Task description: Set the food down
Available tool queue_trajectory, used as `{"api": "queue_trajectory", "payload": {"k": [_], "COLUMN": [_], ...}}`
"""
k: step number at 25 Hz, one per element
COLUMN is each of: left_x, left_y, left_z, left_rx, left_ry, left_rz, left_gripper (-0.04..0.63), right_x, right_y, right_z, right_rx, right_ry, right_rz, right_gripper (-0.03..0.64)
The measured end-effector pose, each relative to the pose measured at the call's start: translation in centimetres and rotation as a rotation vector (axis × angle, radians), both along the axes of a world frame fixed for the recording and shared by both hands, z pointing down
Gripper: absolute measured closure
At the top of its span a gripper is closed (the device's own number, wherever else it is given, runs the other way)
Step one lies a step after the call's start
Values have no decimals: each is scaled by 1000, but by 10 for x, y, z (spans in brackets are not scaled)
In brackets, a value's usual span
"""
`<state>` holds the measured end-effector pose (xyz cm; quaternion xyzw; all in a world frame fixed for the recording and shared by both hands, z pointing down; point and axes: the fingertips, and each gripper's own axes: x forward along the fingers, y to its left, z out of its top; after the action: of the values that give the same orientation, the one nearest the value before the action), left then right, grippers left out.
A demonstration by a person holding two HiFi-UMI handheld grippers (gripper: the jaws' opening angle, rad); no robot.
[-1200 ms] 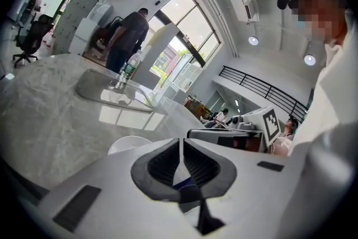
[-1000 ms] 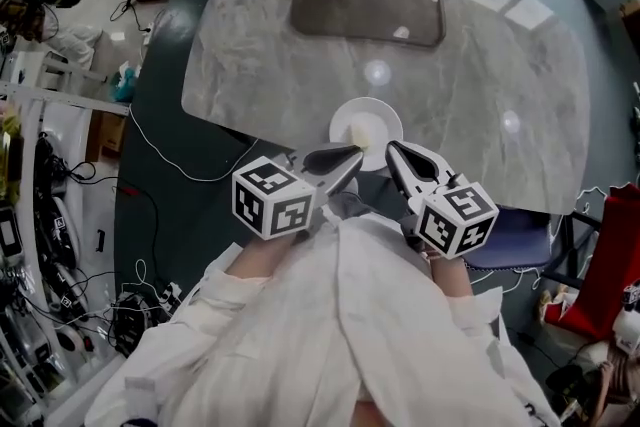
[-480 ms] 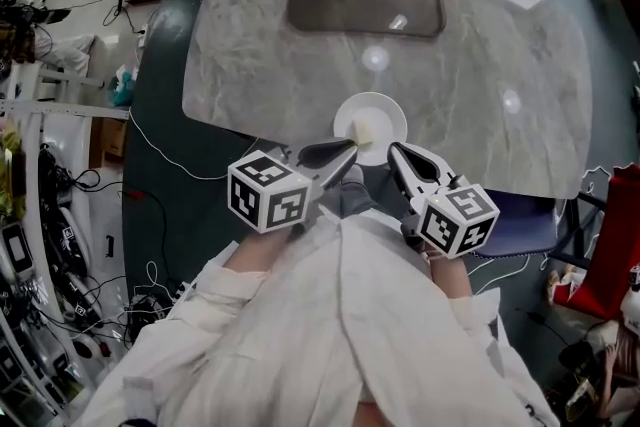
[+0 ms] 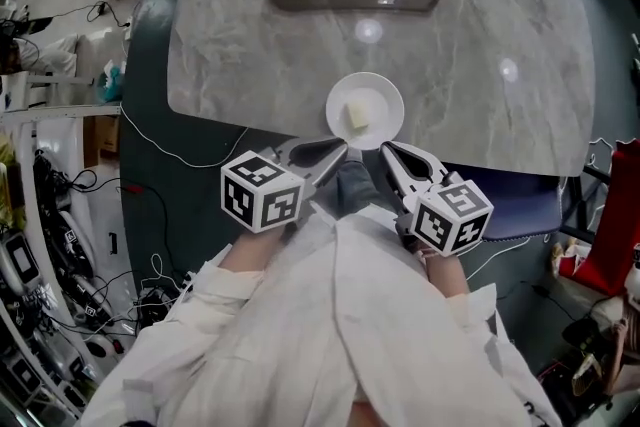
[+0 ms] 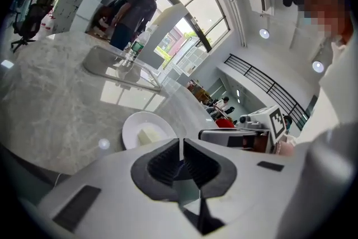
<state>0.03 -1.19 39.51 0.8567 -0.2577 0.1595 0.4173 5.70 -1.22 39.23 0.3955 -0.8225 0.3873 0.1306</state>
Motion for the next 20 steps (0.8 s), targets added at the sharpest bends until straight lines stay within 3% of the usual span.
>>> {"api": "queue_trajectory", "payload": {"k": [2,10,16,20], "left_x": [-3,-2,-1,1], "left_y": [5,7,13,11], "left_z": [10,34,57,63], "left_rx": [-21,-110,-141,-163], "left_ry": [-24,39,-16,-3], "left_rz": [17,-17,33,11], "left_gripper": [563,563,563,563], "right_x": [-5,-15,-17,-12], "right_y": [3,9,16,20], "right_z": [3,30,47,57], "right_rx": [-9,-85,-138,-171], "right_ry": [-22,-9,8,11], "right_rz": [5,2,12,29], "right_gripper": [612,612,612,612]}}
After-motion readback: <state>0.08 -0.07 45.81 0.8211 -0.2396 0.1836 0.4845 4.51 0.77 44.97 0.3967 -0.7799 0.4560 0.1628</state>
